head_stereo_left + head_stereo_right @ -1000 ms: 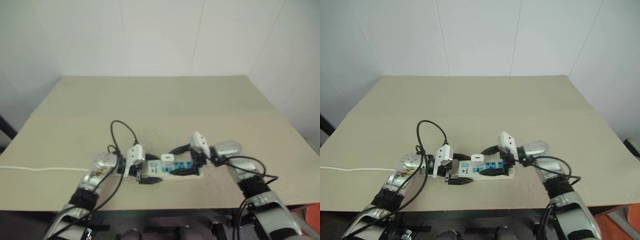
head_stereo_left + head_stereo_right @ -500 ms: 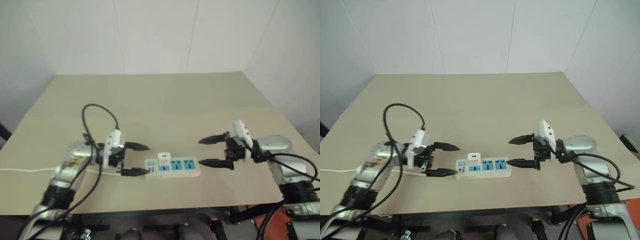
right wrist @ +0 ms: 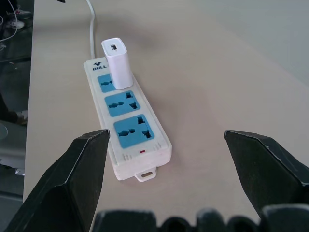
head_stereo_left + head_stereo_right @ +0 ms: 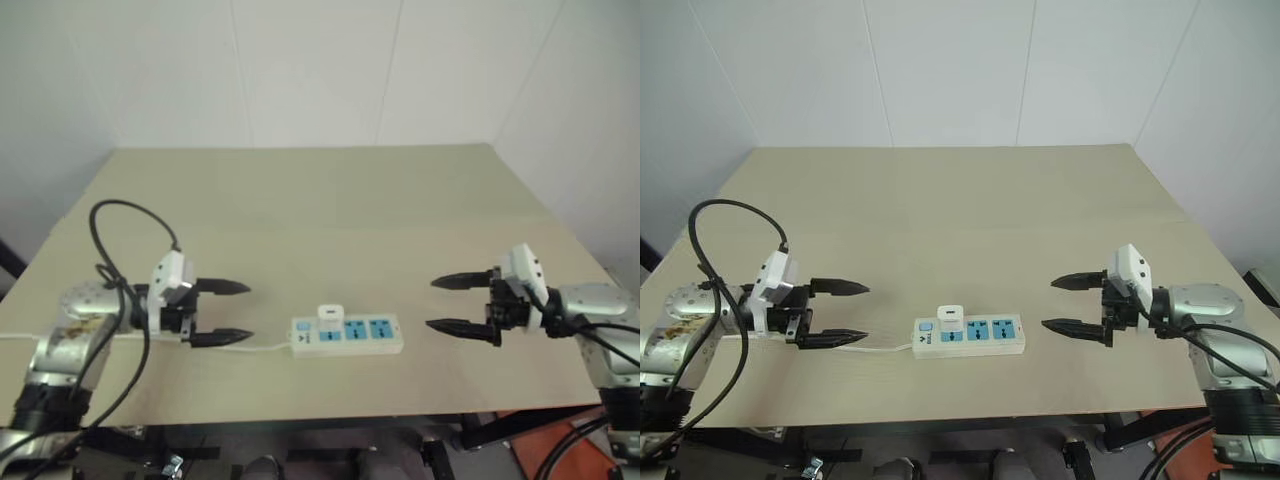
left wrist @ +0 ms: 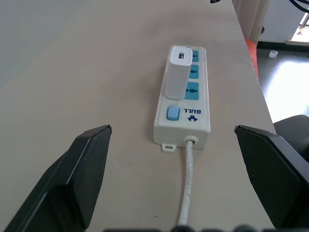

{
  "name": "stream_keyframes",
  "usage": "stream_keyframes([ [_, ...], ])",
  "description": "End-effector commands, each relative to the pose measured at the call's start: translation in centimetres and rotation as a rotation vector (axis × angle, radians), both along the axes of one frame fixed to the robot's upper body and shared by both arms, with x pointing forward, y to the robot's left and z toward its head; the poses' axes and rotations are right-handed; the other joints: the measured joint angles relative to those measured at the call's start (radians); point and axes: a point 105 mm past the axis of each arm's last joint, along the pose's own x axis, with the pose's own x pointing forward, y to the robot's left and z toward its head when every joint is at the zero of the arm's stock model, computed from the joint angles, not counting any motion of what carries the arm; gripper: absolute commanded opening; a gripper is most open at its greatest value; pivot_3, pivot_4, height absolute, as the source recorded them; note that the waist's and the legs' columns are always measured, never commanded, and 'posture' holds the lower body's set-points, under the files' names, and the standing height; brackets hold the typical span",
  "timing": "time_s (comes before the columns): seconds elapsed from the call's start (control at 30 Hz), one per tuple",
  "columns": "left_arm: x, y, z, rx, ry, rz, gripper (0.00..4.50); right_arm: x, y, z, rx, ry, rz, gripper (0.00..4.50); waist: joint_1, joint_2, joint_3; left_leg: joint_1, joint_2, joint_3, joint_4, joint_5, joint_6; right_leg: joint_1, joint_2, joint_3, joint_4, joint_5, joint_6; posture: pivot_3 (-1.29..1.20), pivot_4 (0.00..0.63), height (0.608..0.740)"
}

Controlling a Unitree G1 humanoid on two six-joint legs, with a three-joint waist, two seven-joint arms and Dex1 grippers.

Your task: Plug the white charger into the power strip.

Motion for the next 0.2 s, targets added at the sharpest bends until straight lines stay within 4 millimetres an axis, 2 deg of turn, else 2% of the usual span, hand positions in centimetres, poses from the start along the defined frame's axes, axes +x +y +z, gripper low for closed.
stream_keyframes([
  [0.03, -0.43, -0.41, 0.85, -0.024, -0.035, -0.017, 4.48, -0.25, -0.47, 1.08, -0.013, -0.056, -0.004, 4.5, 0.001, 0.0, 0.0, 0.0, 0.0, 0.0, 0.0, 0.0, 0.0, 0.0, 0.0, 0.0, 0.0, 0.0, 0.0, 0.0, 0.15, 0.74],
  [0.2, -0.47, -0.65, 0.75, -0.029, -0.035, -0.017, 4.48, -0.2, -0.61, 1.0, -0.014, -0.058, -0.012, 4.5, 0.001, 0.0, 0.0, 0.0, 0.0, 0.0, 0.0, 0.0, 0.0, 0.0, 0.0, 0.0, 0.0, 0.0, 0.0, 0.0, 0.15, 0.74],
])
